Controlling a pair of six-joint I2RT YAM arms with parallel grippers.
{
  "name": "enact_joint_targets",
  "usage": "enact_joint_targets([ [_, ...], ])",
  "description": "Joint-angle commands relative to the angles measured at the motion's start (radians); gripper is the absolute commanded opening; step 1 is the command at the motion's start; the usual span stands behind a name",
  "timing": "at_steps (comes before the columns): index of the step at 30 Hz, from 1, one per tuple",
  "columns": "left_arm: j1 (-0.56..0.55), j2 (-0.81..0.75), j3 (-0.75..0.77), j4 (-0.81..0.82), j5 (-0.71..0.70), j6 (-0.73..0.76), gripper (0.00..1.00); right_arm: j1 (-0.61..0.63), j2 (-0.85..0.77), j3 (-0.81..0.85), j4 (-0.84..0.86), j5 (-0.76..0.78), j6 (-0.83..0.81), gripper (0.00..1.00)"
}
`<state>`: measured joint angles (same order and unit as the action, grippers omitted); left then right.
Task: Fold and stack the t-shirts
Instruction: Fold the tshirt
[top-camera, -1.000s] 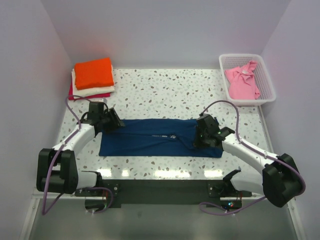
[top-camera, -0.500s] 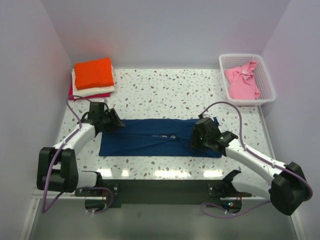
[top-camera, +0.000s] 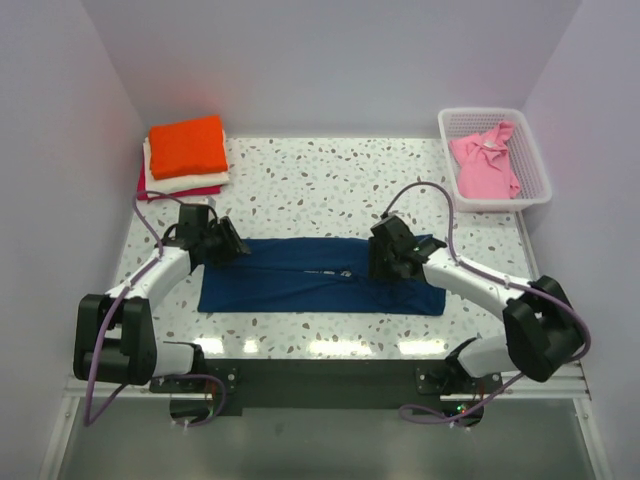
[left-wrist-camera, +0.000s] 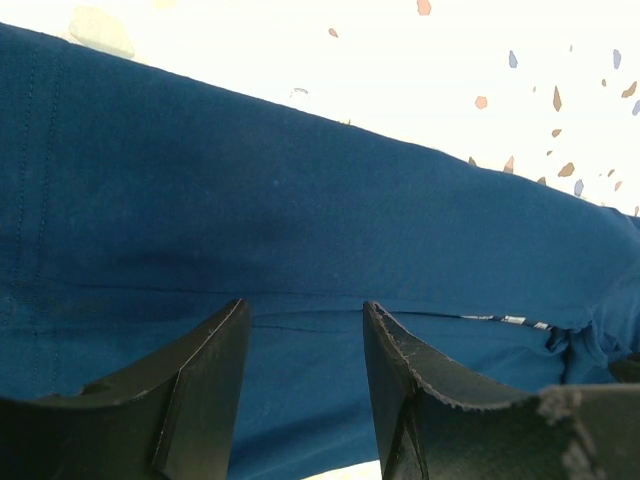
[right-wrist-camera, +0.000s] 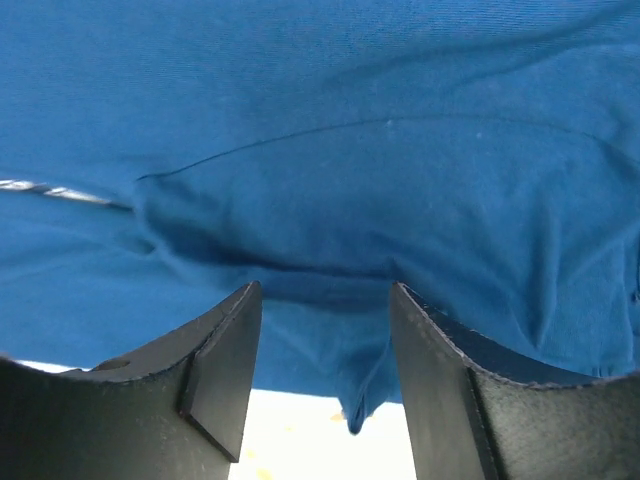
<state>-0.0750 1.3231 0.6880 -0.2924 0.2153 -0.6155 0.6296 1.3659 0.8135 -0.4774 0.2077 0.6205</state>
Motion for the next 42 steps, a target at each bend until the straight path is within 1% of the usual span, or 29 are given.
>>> enact_joint_targets([
  [1,-0.008,-0.015,0.005,0.026,0.029,0.031,0.54,-0.007,0.042,0.042,0.097,-0.019,-0.054,0.58],
  [5,-0.008,-0.027,0.012,0.013,0.029,0.036,0.54,-0.004,0.061,0.032,0.125,-0.099,-0.059,0.55],
  [9,-0.008,-0.032,0.008,0.015,0.035,0.033,0.54,-0.004,0.012,-0.033,0.143,-0.191,-0.048,0.43],
  [11,-0.008,-0.032,0.005,0.018,0.036,0.031,0.54,-0.004,-0.007,-0.056,0.148,-0.206,-0.044,0.39],
  [12,-0.008,-0.030,0.007,0.018,0.036,0.031,0.54,-0.004,-0.016,-0.075,0.152,-0.255,-0.036,0.37],
  [15,-0.008,-0.027,-0.001,0.024,0.041,0.028,0.53,-0.001,-0.031,-0.102,0.172,-0.329,-0.025,0.35],
  [17,-0.008,-0.028,-0.007,0.029,0.039,0.026,0.53,0.016,-0.034,-0.105,0.183,-0.350,-0.024,0.34],
  [21,-0.008,-0.027,-0.018,0.032,0.041,0.025,0.53,0.080,-0.024,-0.074,0.171,-0.360,-0.018,0.34],
  [24,-0.008,-0.027,-0.021,0.033,0.041,0.022,0.53,0.116,-0.025,-0.025,0.117,-0.302,-0.015,0.34],
  [25,-0.006,-0.030,-0.021,0.033,0.042,0.022,0.53,0.117,-0.036,-0.019,0.102,-0.239,-0.012,0.34],
  [26,-0.008,-0.030,-0.021,0.033,0.041,0.022,0.53,0.116,-0.066,-0.004,0.073,-0.211,-0.011,0.36],
  [27,-0.008,-0.032,-0.021,0.032,0.041,0.023,0.53,0.113,-0.080,0.006,0.004,-0.141,-0.001,0.38],
  [29,-0.008,-0.032,-0.021,0.030,0.041,0.023,0.53,0.098,-0.112,0.039,-0.062,0.017,0.004,0.42],
  [30,-0.008,-0.033,-0.021,0.030,0.039,0.023,0.53,0.064,-0.117,0.047,-0.097,0.036,0.002,0.42],
  [31,-0.006,-0.033,-0.021,0.032,0.042,0.023,0.53,0.044,-0.123,0.052,-0.107,0.042,-0.002,0.42],
  [34,-0.006,-0.033,-0.022,0.035,0.048,0.023,0.53,-0.037,-0.126,0.052,-0.099,0.024,-0.039,0.48],
  [35,-0.008,-0.033,-0.024,0.033,0.050,0.022,0.53,-0.056,-0.117,0.047,-0.093,0.009,-0.051,0.49],
  [36,-0.008,-0.033,-0.024,0.035,0.050,0.022,0.53,-0.080,-0.110,0.043,-0.072,-0.022,-0.076,0.53],
  [39,-0.008,-0.033,-0.024,0.035,0.050,0.025,0.53,-0.085,-0.059,0.036,-0.029,-0.101,-0.114,0.56],
  [42,-0.008,-0.035,-0.024,0.033,0.052,0.026,0.53,-0.087,-0.015,0.015,0.023,-0.155,-0.122,0.56],
])
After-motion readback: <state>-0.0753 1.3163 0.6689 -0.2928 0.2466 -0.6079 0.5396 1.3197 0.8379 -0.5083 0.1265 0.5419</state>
